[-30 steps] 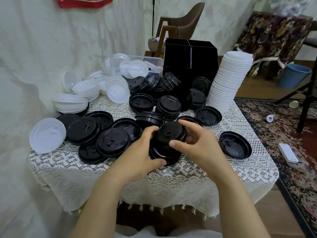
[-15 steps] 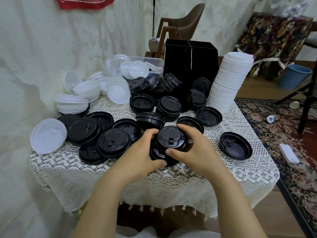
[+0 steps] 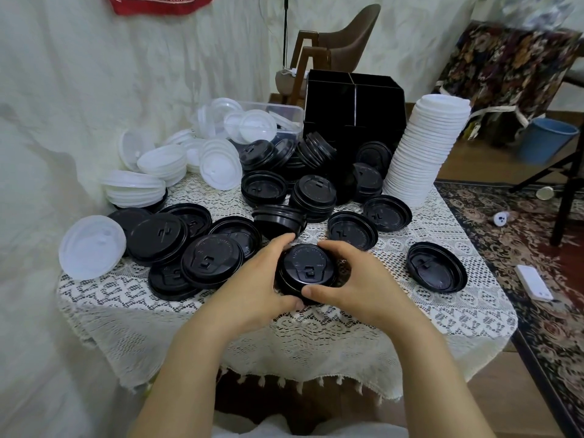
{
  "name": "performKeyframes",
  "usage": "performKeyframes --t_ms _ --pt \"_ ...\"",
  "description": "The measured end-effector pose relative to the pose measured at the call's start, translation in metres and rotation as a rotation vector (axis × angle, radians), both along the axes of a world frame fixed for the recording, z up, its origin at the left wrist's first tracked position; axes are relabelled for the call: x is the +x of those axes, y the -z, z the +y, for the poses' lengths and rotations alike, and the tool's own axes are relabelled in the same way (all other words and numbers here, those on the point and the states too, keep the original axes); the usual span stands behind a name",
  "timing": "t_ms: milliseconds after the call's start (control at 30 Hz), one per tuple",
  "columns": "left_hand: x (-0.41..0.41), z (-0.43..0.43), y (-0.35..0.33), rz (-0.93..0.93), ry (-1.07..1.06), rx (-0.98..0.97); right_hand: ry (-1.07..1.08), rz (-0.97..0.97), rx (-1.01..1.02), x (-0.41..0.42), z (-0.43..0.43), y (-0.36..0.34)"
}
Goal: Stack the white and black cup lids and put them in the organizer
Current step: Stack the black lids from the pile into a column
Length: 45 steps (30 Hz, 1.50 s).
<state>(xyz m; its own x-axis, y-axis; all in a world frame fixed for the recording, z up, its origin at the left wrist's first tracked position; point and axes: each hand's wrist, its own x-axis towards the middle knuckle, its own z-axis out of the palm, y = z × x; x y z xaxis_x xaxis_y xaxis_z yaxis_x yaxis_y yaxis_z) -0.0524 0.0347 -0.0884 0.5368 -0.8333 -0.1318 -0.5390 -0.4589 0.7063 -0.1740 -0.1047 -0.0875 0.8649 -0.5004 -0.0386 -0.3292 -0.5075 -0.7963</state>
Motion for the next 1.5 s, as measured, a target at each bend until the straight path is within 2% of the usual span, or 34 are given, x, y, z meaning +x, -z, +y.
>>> performKeyframes --t_ms 567,667,733,800,900,967,1100,1300,1500 --pt "-0.004 0.0 -0.004 -0.088 0.048 -0.026 -0.02 0.116 -0.137 0.0 0.004 -0.006" --pt "-0.005 0.0 -0.005 -0.106 0.049 -0.003 0.002 0.052 -0.011 -0.004 0.001 -0.01" --pt "-0.005 0.0 -0.006 -0.094 0.042 0.001 0.149 -0.101 0.01 -0.007 -0.007 -0.009" --pt "-0.006 0.0 -0.007 -0.081 0.045 0.012 0.272 -0.152 -0.16 -0.009 -0.017 -0.005" --pt "-0.005 0.0 -0.007 -0.068 0.048 0.016 0.273 0.035 -0.388 -0.006 -0.031 0.009" --pt "-0.005 0.0 -0.007 -0.061 0.045 0.019 0.288 0.09 -0.422 -0.003 -0.036 0.015" --pt "-0.005 0.001 -0.007 -0.051 0.048 0.018 0.296 0.069 -0.428 0.001 -0.038 0.014" --pt "-0.005 0.0 -0.006 -0.054 0.053 0.016 0.262 -0.134 -0.282 -0.001 -0.029 0.006" --pt "-0.005 0.0 -0.006 -0.062 0.058 0.013 0.37 -0.396 -0.163 -0.001 -0.03 0.001"
